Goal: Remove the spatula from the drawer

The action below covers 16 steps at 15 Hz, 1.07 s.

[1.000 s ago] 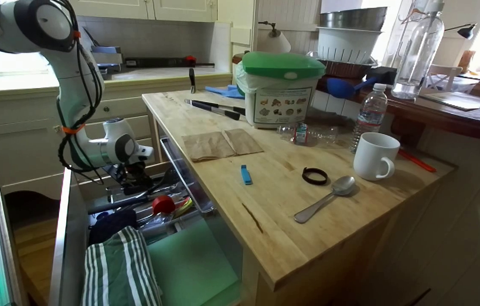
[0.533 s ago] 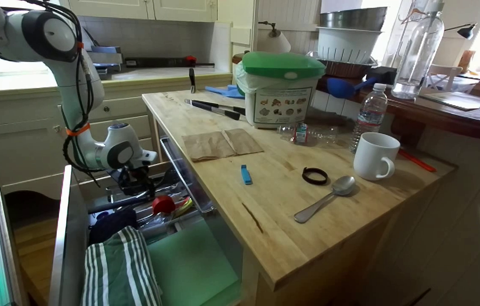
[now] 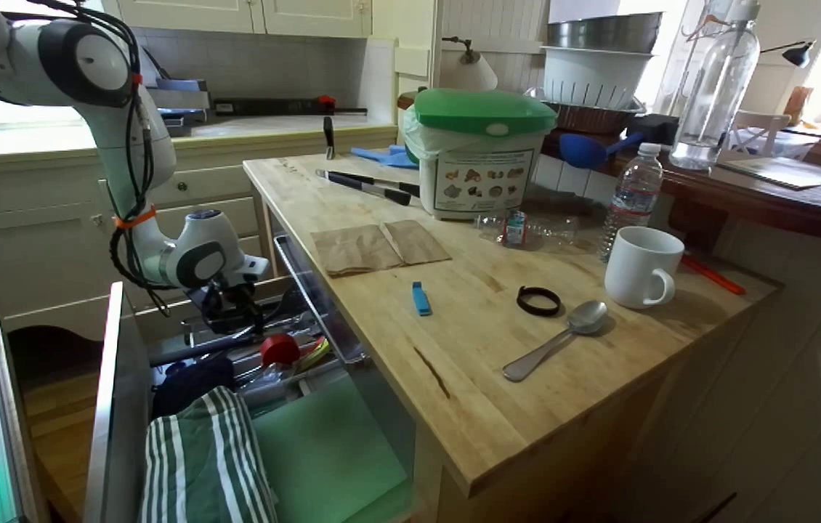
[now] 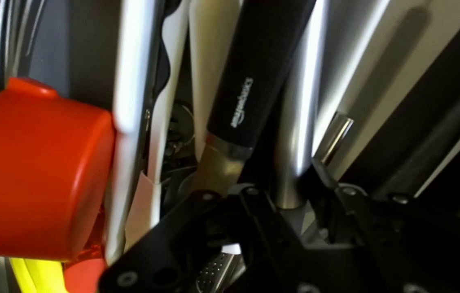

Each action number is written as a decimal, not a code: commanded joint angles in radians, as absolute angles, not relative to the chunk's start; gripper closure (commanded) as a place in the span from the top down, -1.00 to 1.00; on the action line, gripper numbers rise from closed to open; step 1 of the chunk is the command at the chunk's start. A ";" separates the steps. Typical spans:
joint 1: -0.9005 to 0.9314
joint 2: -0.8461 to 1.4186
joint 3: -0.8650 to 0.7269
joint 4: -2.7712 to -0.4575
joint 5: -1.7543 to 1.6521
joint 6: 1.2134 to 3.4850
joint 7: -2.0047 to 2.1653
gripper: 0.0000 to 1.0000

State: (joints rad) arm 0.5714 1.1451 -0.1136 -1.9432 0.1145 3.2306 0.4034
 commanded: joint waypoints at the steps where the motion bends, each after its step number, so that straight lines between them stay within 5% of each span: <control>1: 0.519 1.090 -0.046 -1.999 0.146 3.295 0.338 -0.87; 9: 0.025 0.925 0.356 -2.115 0.051 2.997 0.064 -0.87; 16: -0.069 0.838 0.388 -2.150 0.082 2.549 -0.122 -0.87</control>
